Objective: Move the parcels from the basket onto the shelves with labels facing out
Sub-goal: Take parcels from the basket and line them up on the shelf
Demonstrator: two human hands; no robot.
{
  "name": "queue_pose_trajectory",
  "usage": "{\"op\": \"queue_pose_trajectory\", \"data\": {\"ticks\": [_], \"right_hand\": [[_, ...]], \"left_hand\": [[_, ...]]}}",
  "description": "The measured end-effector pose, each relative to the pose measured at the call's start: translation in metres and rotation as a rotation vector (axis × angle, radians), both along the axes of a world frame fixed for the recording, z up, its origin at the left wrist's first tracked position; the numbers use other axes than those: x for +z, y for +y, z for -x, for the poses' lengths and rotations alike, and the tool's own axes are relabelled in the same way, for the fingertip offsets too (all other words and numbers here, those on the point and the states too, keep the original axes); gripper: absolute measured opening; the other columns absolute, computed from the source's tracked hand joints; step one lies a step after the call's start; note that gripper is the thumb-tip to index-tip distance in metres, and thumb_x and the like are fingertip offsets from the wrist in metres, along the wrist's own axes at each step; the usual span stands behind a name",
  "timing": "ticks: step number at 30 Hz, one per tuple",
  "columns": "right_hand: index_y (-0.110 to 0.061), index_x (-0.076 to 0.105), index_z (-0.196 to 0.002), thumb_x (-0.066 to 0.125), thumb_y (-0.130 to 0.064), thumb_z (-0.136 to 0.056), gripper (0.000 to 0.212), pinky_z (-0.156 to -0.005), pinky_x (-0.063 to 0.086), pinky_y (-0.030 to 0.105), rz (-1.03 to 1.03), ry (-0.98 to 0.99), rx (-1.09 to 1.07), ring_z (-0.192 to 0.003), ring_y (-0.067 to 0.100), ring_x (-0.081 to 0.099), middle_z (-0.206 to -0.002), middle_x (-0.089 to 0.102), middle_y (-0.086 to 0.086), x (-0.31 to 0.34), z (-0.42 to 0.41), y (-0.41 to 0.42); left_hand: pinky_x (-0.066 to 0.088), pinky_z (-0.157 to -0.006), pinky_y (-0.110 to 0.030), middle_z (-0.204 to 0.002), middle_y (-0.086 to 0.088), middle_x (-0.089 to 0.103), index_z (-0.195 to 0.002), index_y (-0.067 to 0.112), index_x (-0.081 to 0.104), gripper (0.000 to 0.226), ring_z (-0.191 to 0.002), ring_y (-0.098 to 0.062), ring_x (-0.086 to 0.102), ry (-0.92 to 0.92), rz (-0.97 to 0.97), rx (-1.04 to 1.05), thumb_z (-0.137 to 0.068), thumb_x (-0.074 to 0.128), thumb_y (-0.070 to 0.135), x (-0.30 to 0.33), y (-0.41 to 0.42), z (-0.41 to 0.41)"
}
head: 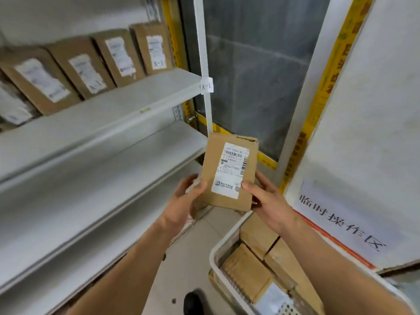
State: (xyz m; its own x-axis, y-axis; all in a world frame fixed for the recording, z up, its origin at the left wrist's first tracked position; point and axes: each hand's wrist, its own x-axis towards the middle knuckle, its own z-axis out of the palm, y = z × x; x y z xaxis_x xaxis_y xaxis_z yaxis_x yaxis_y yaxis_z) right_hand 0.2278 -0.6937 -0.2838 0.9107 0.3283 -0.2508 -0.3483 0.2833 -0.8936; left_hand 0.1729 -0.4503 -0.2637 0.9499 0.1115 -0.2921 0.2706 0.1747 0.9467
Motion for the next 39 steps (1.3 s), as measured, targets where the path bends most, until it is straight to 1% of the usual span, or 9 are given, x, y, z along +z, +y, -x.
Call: {"op": "queue_pose_trajectory", "data": {"ticks": [3, 6, 9, 14, 21, 26, 31, 35, 39], "right_hand": [[-0.037, 0.057, -0.146, 0.079, -0.019, -0.088, 0.065, -0.095, 0.056, 0.051, 0.029, -0.031, 0.096, -0.119, 0.032, 0.071, -0.132, 0.074, 0.003, 0.017, -0.005, 0.039], [-0.037, 0.059, -0.144, 0.076, -0.012, -0.09, 0.062, -0.091, 0.059, 0.044, 0.025, -0.066, 0.17, -0.115, 0.026, 0.073, -0.13, 0.075, 0.003, 0.036, -0.006, 0.088], [-0.03, 0.051, -0.154, 0.073, -0.011, -0.096, 0.065, -0.101, 0.056, 0.043, 0.075, -0.157, 0.222, -0.12, 0.022, 0.072, -0.128, 0.076, -0.002, 0.056, -0.009, 0.139], [-0.042, 0.042, -0.157, 0.067, -0.032, -0.102, 0.062, -0.105, 0.055, 0.034, 0.206, -0.388, 0.432, -0.124, 0.007, 0.068, -0.135, 0.071, -0.014, 0.097, -0.008, 0.234], [-0.054, 0.043, -0.152, 0.062, -0.041, -0.105, 0.053, -0.09, 0.047, 0.007, 0.377, -0.632, 0.653, -0.122, -0.013, 0.059, -0.135, 0.065, -0.03, 0.147, -0.009, 0.368], [-0.04, 0.042, -0.159, 0.067, -0.023, -0.104, 0.063, -0.117, 0.042, 0.032, 0.341, -0.666, 0.766, -0.139, 0.0, 0.053, -0.14, 0.065, -0.025, 0.164, -0.015, 0.443], [-0.044, 0.045, -0.153, 0.068, -0.014, -0.103, 0.063, -0.12, 0.043, 0.042, 0.278, -0.712, 0.804, -0.131, 0.002, 0.061, -0.135, 0.068, -0.026, 0.173, -0.014, 0.519], [-0.041, 0.044, -0.157, 0.069, -0.012, -0.102, 0.067, -0.12, 0.042, 0.037, 0.263, -0.787, 0.848, -0.133, -0.002, 0.058, -0.139, 0.063, -0.028, 0.17, -0.014, 0.581], [-0.034, 0.051, -0.148, 0.066, -0.012, -0.104, 0.052, -0.111, 0.043, 0.019, 0.26, -0.814, 0.949, -0.114, -0.017, 0.062, -0.123, 0.064, -0.037, 0.169, -0.01, 0.637]], "left_hand": [[0.054, -0.101, -0.037, -0.137, 0.013, 0.069, -0.147, 0.043, 0.053, 0.061, -0.121, -0.009, 0.067, -0.107, -0.203, -0.047, -0.092, 0.077, 0.05, 0.033, 0.029, 0.015], [0.055, -0.084, -0.024, -0.129, 0.009, 0.073, -0.143, 0.038, 0.057, 0.045, -0.111, -0.007, 0.07, -0.193, -0.252, 0.015, -0.102, 0.067, 0.023, 0.047, 0.064, 0.028], [0.049, -0.067, -0.011, -0.122, 0.005, 0.076, -0.143, 0.031, 0.059, 0.042, -0.092, -0.002, 0.07, -0.242, -0.293, 0.121, -0.103, 0.066, 0.018, 0.058, 0.106, 0.044], [0.057, -0.093, -0.032, -0.128, 0.001, 0.074, -0.148, 0.029, 0.055, 0.047, -0.118, -0.02, 0.07, -0.28, -0.258, 0.248, -0.103, 0.065, 0.022, 0.071, 0.189, 0.069], [0.056, -0.102, -0.034, -0.136, -0.003, 0.071, -0.157, 0.022, 0.044, 0.059, -0.127, -0.022, 0.067, -0.398, -0.278, 0.418, -0.102, 0.063, 0.012, 0.099, 0.309, 0.103], [0.051, -0.111, -0.037, -0.145, 0.0, 0.065, -0.159, 0.023, 0.04, 0.062, -0.135, -0.019, 0.061, -0.455, -0.35, 0.483, -0.102, 0.061, 0.012, 0.12, 0.375, 0.124], [0.054, -0.109, -0.038, -0.142, 0.007, 0.067, -0.159, 0.03, 0.041, 0.06, -0.132, -0.015, 0.063, -0.441, -0.422, 0.609, -0.104, 0.059, 0.01, 0.13, 0.429, 0.139], [0.056, -0.106, -0.037, -0.143, 0.014, 0.065, -0.159, 0.038, 0.039, 0.061, -0.131, -0.01, 0.063, -0.382, -0.55, 0.698, -0.106, 0.059, 0.013, 0.135, 0.471, 0.149], [0.058, -0.103, -0.036, -0.14, 0.019, 0.066, -0.155, 0.049, 0.042, 0.061, -0.126, -0.007, 0.065, -0.327, -0.613, 0.801, -0.107, 0.058, 0.015, 0.139, 0.502, 0.161]]}}
